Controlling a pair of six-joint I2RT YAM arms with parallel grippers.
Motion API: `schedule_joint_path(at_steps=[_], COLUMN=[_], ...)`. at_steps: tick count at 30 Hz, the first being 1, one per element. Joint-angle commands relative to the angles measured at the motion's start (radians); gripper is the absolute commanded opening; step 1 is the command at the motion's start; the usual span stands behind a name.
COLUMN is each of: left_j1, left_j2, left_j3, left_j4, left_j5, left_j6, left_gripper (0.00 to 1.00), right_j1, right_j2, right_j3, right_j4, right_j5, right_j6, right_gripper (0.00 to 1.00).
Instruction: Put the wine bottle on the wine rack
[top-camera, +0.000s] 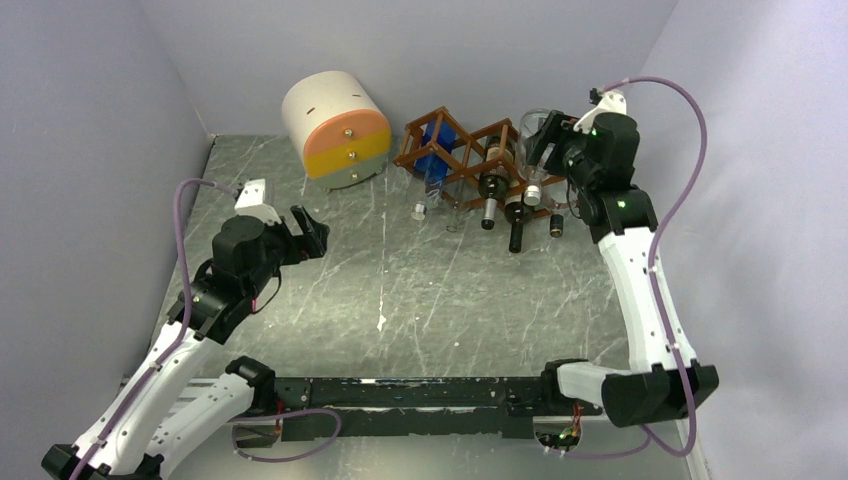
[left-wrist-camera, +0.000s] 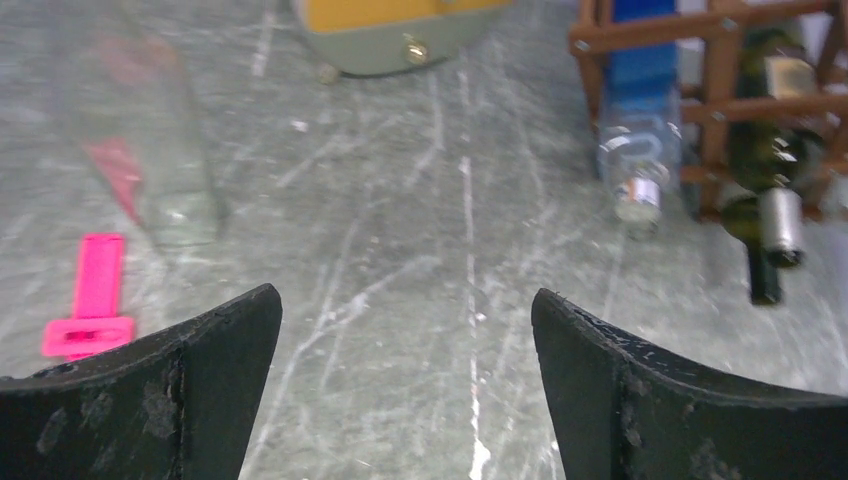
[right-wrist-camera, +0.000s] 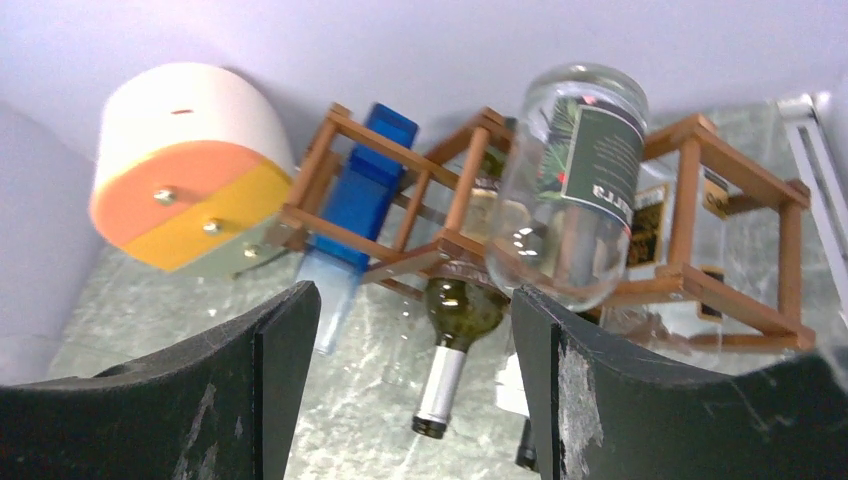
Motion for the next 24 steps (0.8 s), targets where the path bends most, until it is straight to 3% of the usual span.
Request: schedule_joint_path(at_steps=[1,4,9,14,19,24], left_j1=[-0.002,0.014,0.064,0.143,0.241,0.341], left_j2=[0.031,0.084,0.222,0.346,0.421,0.509], left_j3=[0.102,0.170,0.246,0.304,0.317,0.296], left_j4=[-0.094,-0.109,-0.049,-0.002,0.020,0.087], left_j5=[-0.309,-0.414,-0.463,-0.506,-0.484,-0.292], left_j6=[-0.004,0.002,-0.051,-0.073,-0.062,-0.024], left_gripper=[1.00,1.00,1.00,0.97,0.93,0.80], right_j1=[0.003,0.004,0.004,0.004,0.006,0.012], right_j2=[-0.061,-0.094,-0.139,-0.169,-0.204,-0.208], right_j3=[-0.045,-0.084,-0.185,-0.203,-0.239,-0.252], right_j4=[0.129,0.163,0.280,0.266,0.286,0.296], right_j5=[-0.114,-0.169,-0.280,-0.294,-0.312,-0.356], right_j6=[-0.001,0.033,0.116,0.117,0.133,0.117], right_gripper=[0.74,0.74,0.74,0.73,0.72,0.72])
